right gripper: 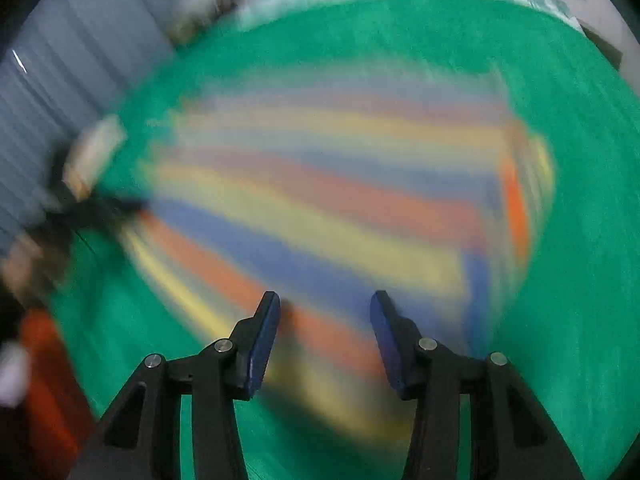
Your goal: Fold small clothes
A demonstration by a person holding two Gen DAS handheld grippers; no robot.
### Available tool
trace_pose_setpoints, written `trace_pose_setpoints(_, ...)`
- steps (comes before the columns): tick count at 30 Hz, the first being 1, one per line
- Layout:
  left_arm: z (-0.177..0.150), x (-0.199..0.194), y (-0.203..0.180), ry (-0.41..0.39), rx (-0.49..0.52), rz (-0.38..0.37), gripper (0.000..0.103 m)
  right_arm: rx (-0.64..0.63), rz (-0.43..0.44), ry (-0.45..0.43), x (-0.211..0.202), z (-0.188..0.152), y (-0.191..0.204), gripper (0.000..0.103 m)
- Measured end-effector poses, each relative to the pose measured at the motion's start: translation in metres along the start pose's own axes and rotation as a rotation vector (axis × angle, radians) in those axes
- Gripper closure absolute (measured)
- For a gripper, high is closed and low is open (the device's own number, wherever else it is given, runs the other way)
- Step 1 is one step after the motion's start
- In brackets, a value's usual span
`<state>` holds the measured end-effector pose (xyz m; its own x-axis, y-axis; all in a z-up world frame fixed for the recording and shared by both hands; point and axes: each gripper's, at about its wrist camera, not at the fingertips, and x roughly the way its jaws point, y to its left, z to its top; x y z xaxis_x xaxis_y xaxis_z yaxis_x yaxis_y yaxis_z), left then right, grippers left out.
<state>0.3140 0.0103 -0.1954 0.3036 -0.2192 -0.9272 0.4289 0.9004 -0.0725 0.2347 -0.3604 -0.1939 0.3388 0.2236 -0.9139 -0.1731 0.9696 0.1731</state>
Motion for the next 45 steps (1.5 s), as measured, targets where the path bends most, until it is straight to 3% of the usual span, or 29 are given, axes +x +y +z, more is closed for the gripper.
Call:
trace_pose_setpoints(2,-0.011,-0.021,0.007,-0.007,-0.047,0.016,0.056,0.04,-0.018,-0.045,-0.022,-0.022,-0.005,0.061)
trace_pose_setpoints(4,-0.023,-0.044,0.006,-0.063,-0.084,-0.005,0.054,0.107,-0.056,-0.073,-0.041,-0.036,-0.007,0.058)
trace_pose_setpoints(5,-0.03,-0.057,0.005,-0.094,-0.104,-0.02,0.049,0.128,-0.021,-0.131,-0.054,-0.048,-0.006,0.058)
trace_pose_setpoints(7,-0.044,-0.076,-0.002,-0.147,-0.136,-0.037,0.025,0.155,-0.003,-0.206,-0.074,-0.07,-0.003,0.048)
trace_pose_setpoints(10,-0.067,-0.098,-0.031,-0.205,-0.144,-0.051,0.021,0.223,-0.028,-0.271,-0.08,-0.108,-0.001,0.032)
trace_pose_setpoints(18,-0.068,-0.123,-0.098,-0.275,-0.078,-0.091,0.014,0.351,-0.043,-0.306,-0.084,-0.163,0.011,0.032)
trace_pose_setpoints(25,-0.06,-0.097,-0.15,-0.29,0.078,-0.051,0.014,0.321,-0.035,-0.311,-0.08,-0.14,0.015,0.032)
trace_pose_setpoints(30,-0.037,-0.058,-0.217,-0.304,0.278,-0.078,0.014,0.302,-0.013,-0.335,-0.09,-0.094,-0.021,0.032)
trace_pose_setpoints(35,-0.003,-0.016,-0.278,-0.318,0.38,-0.123,0.014,0.367,0.129,-0.269,-0.068,-0.016,-0.089,0.032)
trace_pose_setpoints(39,0.02,0.016,-0.313,-0.311,0.446,-0.086,0.014,0.442,0.26,-0.189,-0.025,0.043,-0.131,0.032)
trace_pose_setpoints(41,0.025,0.018,-0.32,-0.332,0.467,-0.098,0.022,0.479,0.31,-0.182,-0.007,0.065,-0.141,0.033)
trace_pose_setpoints(42,0.027,0.018,-0.321,-0.337,0.472,-0.12,0.042,0.496,0.326,-0.184,0.0,0.075,-0.144,0.038)
trace_pose_setpoints(43,0.028,0.018,-0.321,-0.335,0.472,-0.142,0.072,0.515,0.344,-0.188,0.008,0.086,-0.145,0.048)
trace_pose_setpoints(44,0.029,0.018,-0.319,-0.334,0.468,-0.154,0.086,0.529,0.359,-0.186,0.015,0.095,-0.145,0.054)
trace_pose_setpoints(45,0.03,0.016,-0.316,-0.343,0.456,-0.148,0.095,0.53,0.352,-0.177,0.02,0.102,-0.144,0.072)
